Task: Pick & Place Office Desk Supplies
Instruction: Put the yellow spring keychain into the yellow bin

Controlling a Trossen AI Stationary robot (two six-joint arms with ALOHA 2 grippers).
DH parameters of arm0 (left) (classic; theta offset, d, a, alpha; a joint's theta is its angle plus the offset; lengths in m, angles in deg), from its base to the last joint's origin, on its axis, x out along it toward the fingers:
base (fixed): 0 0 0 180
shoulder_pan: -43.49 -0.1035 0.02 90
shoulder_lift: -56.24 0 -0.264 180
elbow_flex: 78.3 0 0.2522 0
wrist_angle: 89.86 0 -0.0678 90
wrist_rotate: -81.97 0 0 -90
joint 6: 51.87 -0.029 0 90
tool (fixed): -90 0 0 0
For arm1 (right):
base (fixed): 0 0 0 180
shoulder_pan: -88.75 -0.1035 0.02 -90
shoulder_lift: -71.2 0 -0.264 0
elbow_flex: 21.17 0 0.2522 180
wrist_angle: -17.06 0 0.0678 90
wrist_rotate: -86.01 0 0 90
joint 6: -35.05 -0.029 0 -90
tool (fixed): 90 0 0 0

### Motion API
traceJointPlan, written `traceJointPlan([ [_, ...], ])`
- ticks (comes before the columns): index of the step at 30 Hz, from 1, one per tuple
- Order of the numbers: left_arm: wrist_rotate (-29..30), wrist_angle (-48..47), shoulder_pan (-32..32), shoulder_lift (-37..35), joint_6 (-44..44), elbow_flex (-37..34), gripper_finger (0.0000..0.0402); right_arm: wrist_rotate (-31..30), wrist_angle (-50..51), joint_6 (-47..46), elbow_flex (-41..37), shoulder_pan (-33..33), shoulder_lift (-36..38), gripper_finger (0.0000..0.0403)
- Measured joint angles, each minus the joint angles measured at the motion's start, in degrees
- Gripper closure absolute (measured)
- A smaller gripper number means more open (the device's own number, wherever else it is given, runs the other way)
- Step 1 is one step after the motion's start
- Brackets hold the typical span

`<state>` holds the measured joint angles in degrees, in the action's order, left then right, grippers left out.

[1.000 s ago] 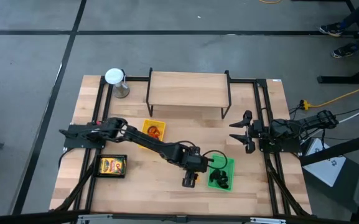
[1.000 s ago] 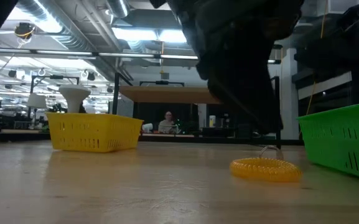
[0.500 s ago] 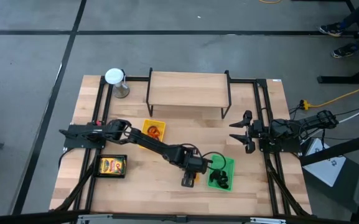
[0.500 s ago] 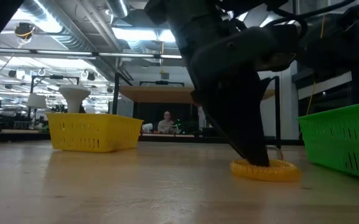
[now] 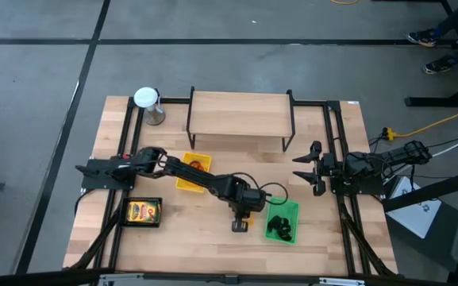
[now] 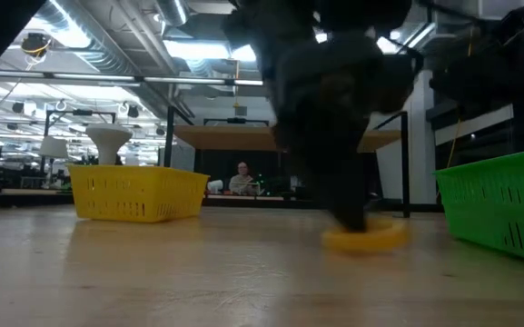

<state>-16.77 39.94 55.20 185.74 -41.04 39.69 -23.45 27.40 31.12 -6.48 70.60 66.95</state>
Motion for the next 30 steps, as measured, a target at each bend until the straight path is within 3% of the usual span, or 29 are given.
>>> traceJointPlan([
  [8,0.4,3.1,-3.5,-10.0,0.1,0.1,0.0395,0.0,0.0,0.0,0.0,0.0,0.0,0.0184],
  [16,4.5,6.6,-7.4,-21.3,0.3,-2.3,0.0397,0.0,0.0,0.0,0.0,0.0,0.0,0.0184],
  [22,8.1,14.9,-9.8,-32.3,2.0,-13.6,0.0397,0.0,0.0,0.0,0.0,0.0,0.0,0.0184],
  [30,14.0,25.8,-10.3,-49.1,8.0,-37.3,0.0397,0.0,0.0,0.0,0.0,0.0,0.0,0.0184],
])
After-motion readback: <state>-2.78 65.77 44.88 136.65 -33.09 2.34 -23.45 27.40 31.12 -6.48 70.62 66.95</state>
